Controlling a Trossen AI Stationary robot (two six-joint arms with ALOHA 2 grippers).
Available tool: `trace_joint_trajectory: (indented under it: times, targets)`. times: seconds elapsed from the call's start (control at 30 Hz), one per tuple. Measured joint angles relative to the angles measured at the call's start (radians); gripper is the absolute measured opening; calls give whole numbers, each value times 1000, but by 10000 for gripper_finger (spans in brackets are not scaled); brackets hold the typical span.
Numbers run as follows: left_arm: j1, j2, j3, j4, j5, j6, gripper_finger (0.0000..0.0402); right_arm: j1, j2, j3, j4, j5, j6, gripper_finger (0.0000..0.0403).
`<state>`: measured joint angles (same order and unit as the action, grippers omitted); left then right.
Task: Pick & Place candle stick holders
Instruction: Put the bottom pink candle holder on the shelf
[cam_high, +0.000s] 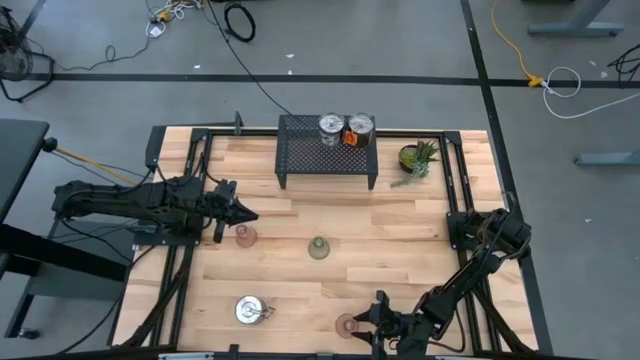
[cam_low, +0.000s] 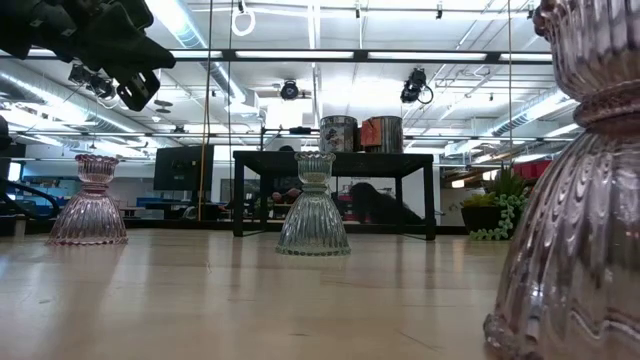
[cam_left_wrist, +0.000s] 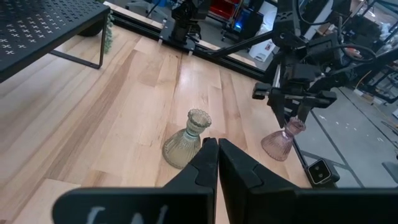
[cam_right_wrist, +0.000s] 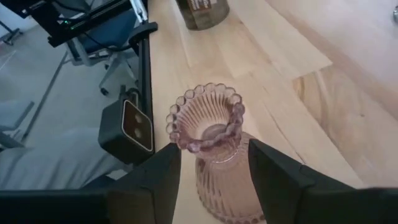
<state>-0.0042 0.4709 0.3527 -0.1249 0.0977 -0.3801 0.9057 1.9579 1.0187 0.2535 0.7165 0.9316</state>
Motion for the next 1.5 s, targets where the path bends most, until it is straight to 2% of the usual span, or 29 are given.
trace_joint_trajectory:
  times: [0.53, 0.87, 1.03, 1.3, 1.4, 1.5]
  targets:
    - [0, 0, 0, 0, 0, 6, 16, -51, 18, 0, 104, -88, -112, 189]
    - [0, 0, 0, 0, 0, 10, 16, -81, 58, 0, 188, -133, -149, 229]
    - [0, 0, 0, 0, 0, 10, 16, -83, 58, 0, 192, -128, -157, 232]
    - [0, 0, 0, 0, 0, 9, 16, -91, 58, 0, 192, -101, -162, 199]
    - [0, 0, 0, 0, 0, 9, 16, -94, 58, 0, 191, -90, -154, 163]
    - [0, 0, 0, 0, 0, 9, 16, -95, 58, 0, 190, -83, -166, 110]
